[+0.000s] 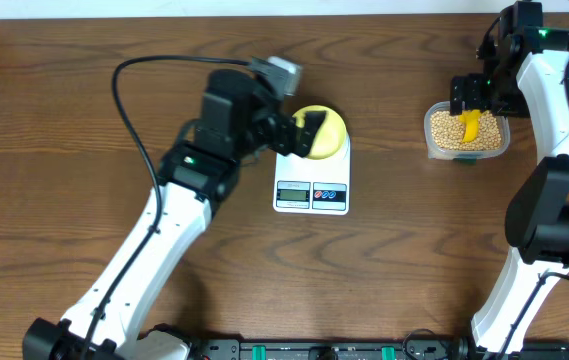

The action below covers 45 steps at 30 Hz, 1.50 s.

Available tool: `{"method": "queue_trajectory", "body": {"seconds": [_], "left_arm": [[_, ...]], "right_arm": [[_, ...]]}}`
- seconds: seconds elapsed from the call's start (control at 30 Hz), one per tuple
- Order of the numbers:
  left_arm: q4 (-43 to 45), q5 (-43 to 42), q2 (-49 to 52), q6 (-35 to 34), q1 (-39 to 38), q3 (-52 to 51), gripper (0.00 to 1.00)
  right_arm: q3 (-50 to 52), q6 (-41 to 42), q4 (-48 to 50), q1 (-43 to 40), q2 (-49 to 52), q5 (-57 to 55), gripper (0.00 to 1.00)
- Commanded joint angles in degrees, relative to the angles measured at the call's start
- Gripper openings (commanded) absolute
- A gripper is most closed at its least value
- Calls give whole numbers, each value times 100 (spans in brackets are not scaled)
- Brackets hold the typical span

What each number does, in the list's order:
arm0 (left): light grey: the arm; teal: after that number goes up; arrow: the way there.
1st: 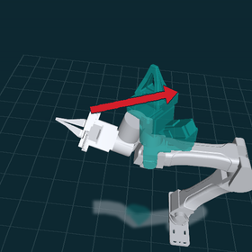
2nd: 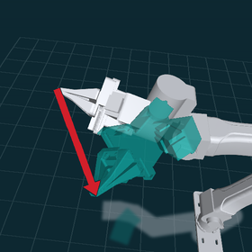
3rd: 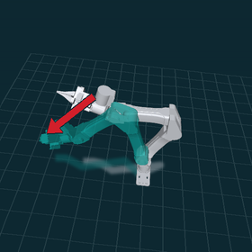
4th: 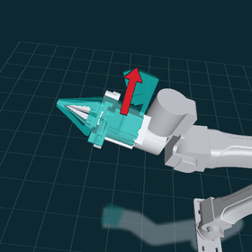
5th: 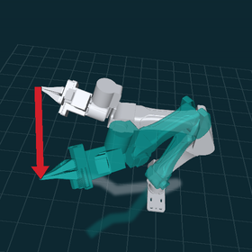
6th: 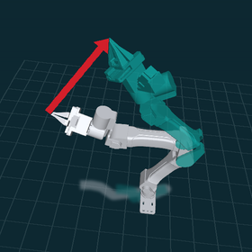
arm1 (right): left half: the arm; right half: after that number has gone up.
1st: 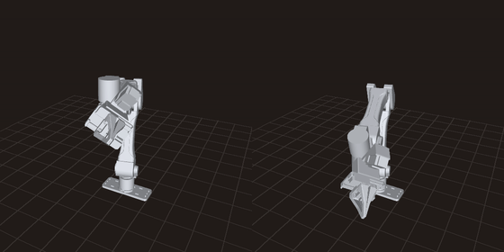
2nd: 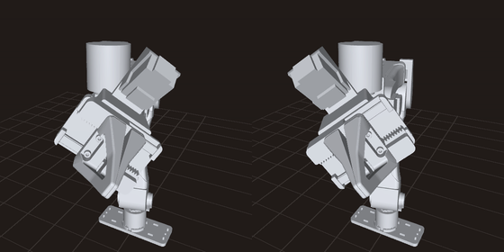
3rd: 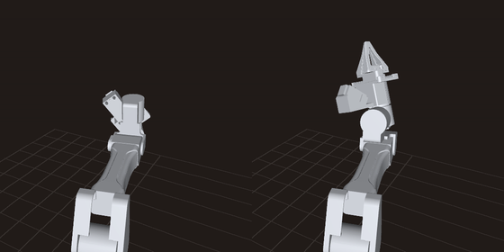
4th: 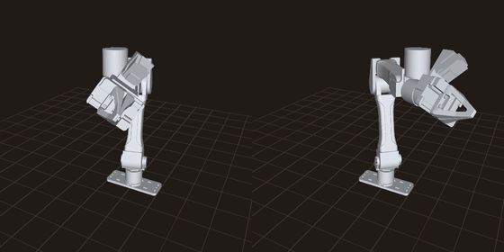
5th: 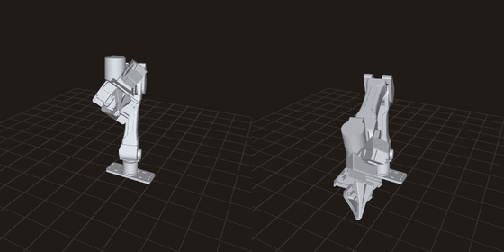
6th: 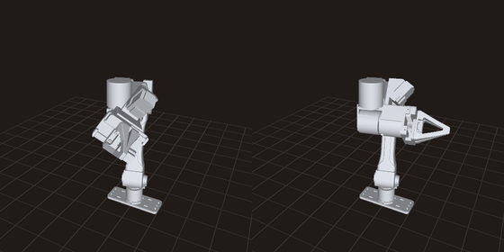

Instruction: Scoop item into bowl and weigh 50g on scale

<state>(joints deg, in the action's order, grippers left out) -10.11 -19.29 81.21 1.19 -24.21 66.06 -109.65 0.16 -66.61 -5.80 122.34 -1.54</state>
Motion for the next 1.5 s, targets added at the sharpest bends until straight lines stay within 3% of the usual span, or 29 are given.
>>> {"method": "queue_trajectory", "body": {"seconds": [0.0,0.23,0.4,0.63,0.73,1.03,1.47], "left_arm": [[-129,667,-31,684,-361,142,98],[-140,815,192,664,-706,140,98],[-341,791,579,251,-925,140,98],[-1169,1926,573,-409,-1113,140,98],[-1829,2039,549,-870,-1113,140,98],[-3189,2044,756,-857,-1108,133,98],[-3097,2695,1845,-682,-1097,136,98]], "right_arm": [[37,17,-2,-11,26,-26,99],[37,20,-2,-11,26,-26,99],[37,20,-2,-11,26,-26,99],[37,20,-2,-11,26,-26,99],[37,20,-2,-11,26,-26,99],[37,20,-2,-11,26,-26,99],[37,17,-2,-11,26,-26,99]]}}
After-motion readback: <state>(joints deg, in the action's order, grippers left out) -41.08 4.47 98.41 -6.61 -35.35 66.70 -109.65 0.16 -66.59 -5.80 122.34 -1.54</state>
